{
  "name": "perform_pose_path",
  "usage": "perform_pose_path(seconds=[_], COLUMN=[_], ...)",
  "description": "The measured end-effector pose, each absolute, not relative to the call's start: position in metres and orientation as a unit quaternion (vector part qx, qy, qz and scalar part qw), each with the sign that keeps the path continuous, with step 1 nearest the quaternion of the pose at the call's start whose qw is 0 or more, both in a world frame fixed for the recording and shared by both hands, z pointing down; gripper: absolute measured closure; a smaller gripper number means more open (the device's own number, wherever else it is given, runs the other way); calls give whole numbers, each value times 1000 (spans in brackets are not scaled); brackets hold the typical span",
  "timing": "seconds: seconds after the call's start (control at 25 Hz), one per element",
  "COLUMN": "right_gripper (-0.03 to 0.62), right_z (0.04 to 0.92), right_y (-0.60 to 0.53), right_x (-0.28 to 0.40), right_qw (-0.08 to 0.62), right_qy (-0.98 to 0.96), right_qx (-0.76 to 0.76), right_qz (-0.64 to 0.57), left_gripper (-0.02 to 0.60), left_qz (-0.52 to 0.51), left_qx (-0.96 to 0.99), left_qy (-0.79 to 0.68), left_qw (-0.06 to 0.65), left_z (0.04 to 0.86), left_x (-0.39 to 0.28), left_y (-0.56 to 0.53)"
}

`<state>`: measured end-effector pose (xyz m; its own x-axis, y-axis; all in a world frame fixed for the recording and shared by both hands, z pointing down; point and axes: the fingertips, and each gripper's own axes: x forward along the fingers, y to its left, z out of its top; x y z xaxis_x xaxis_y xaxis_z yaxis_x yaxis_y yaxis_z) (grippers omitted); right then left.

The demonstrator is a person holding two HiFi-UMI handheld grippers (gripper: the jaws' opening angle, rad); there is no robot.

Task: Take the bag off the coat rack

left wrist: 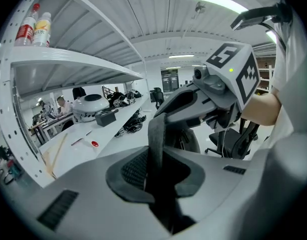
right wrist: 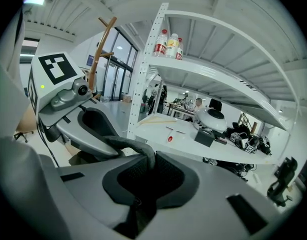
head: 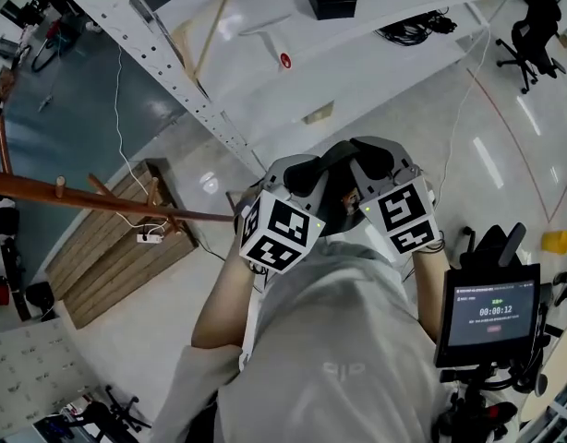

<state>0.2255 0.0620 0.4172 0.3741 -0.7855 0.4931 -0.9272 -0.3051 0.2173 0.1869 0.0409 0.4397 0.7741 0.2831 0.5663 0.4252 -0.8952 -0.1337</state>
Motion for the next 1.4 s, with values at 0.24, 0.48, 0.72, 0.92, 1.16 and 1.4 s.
perform_pose_path(seconds=[0.24,0.48,0.72,0.92,1.16,1.4], right_gripper=[552,552,553,553,553,553], right_z=[432,436,445,446,448,451], right_y=[74,81,88,88,89,88], right_x=[230,234,233,233,233,231], right_qw=[237,227,231,228,231,234], right_qy=[-522,-511,-506,-503,-502,-504], right_qx=[803,811,811,813,812,810], right_qz=[164,170,181,183,185,189], left_gripper=[525,525,525,525,525,525], left_qz=[-285,-288,-295,-298,-301,-305], left_qx=[-927,-923,-918,-917,-917,-916], left_qy=[-208,-217,-224,-223,-225,-223], left_qw=[128,134,141,141,137,133], left_z=[454,458,465,466,468,471], left_x=[192,196,196,196,196,194], left_y=[52,57,63,64,65,65])
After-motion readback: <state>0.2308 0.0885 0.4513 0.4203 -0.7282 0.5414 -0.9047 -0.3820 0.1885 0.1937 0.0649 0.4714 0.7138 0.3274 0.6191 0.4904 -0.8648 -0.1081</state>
